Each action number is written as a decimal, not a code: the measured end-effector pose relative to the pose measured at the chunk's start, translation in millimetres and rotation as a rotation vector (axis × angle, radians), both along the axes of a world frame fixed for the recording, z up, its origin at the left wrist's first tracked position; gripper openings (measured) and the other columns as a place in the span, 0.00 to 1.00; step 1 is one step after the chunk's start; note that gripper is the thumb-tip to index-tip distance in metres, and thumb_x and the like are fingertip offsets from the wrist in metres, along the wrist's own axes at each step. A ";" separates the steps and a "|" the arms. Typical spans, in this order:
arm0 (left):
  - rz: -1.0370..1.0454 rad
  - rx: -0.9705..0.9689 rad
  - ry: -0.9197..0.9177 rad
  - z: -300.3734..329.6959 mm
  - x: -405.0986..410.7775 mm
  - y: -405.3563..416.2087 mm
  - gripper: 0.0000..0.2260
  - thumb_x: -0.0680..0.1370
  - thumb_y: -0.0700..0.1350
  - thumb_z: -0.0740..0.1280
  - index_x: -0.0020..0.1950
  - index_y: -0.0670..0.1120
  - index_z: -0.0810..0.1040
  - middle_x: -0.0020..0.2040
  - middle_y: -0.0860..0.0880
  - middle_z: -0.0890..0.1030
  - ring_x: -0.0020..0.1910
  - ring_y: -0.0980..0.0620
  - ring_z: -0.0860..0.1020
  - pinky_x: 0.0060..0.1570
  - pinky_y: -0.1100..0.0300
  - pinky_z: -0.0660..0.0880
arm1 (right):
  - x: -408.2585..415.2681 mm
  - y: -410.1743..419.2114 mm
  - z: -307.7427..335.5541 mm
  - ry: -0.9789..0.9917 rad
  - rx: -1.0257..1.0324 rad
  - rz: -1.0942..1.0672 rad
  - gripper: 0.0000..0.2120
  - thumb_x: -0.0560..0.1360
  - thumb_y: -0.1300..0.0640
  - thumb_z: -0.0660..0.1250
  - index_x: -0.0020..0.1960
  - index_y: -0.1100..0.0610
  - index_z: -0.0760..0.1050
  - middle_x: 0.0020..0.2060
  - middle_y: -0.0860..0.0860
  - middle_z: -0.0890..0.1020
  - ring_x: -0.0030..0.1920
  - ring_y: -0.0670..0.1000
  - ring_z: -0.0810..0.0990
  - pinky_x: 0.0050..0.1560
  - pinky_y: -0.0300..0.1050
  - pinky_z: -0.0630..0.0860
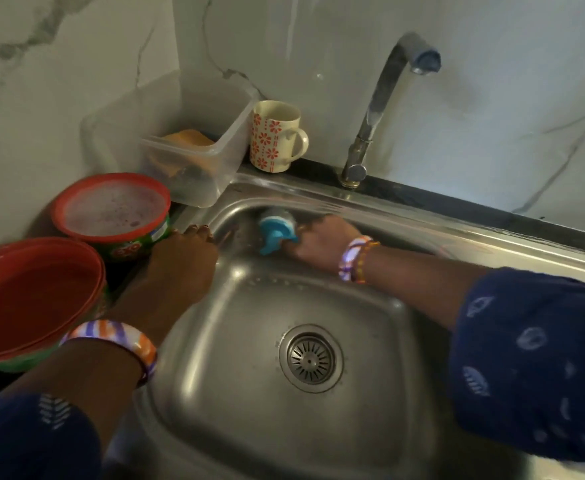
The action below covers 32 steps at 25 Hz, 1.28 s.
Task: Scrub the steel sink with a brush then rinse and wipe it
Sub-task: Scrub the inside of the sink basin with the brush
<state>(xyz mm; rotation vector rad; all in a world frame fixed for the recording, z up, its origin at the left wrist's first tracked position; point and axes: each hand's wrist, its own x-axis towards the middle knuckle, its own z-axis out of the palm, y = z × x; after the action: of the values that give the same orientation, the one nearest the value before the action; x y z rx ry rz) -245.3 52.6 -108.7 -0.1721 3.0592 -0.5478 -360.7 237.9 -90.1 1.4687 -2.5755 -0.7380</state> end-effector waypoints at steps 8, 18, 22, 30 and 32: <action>-0.007 0.001 0.056 -5.6 -2.9 1.9 0.19 0.79 0.39 0.55 0.71 0.41 0.64 0.68 0.45 0.69 0.64 0.46 0.72 0.60 0.56 0.71 | 22.6 127.3 26.8 -0.163 0.003 -0.644 0.24 0.79 0.42 0.51 0.59 0.59 0.74 0.46 0.55 0.78 0.56 0.58 0.77 0.53 0.46 0.70; -0.013 -0.031 0.084 -10.3 -5.9 -0.5 0.18 0.79 0.40 0.54 0.69 0.42 0.66 0.65 0.46 0.72 0.62 0.48 0.75 0.58 0.57 0.72 | 38.3 159.0 28.3 0.019 0.515 -0.167 0.19 0.81 0.44 0.51 0.64 0.51 0.71 0.57 0.53 0.79 0.57 0.56 0.78 0.51 0.42 0.71; 0.000 0.013 0.097 -8.4 -8.4 -3.2 0.19 0.79 0.40 0.55 0.70 0.41 0.64 0.65 0.45 0.72 0.62 0.47 0.74 0.58 0.57 0.72 | 5.0 107.6 29.5 0.074 0.259 -0.017 0.20 0.81 0.50 0.52 0.72 0.50 0.60 0.57 0.57 0.76 0.53 0.58 0.79 0.44 0.42 0.67; 0.004 0.001 0.107 -15.5 -9.1 -8.6 0.18 0.77 0.41 0.57 0.68 0.41 0.65 0.63 0.45 0.74 0.60 0.46 0.75 0.57 0.55 0.74 | 11.1 139.8 0.7 0.105 0.299 -0.119 0.19 0.73 0.53 0.68 0.63 0.47 0.73 0.41 0.56 0.82 0.38 0.58 0.83 0.37 0.45 0.77; -0.033 -0.032 0.100 -16.3 -10.0 -7.6 0.19 0.78 0.41 0.55 0.69 0.41 0.65 0.64 0.45 0.73 0.61 0.48 0.75 0.60 0.56 0.72 | 15.8 139.8 2.4 0.166 0.235 -0.088 0.15 0.62 0.54 0.77 0.48 0.45 0.83 0.27 0.54 0.81 0.26 0.56 0.81 0.27 0.43 0.76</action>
<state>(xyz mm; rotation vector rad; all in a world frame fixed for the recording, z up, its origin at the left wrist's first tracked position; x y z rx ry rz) -255.3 45.0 -125.0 -0.1549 3.1566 -0.6079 -345.0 377.7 -87.7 1.2917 -2.5102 -1.1570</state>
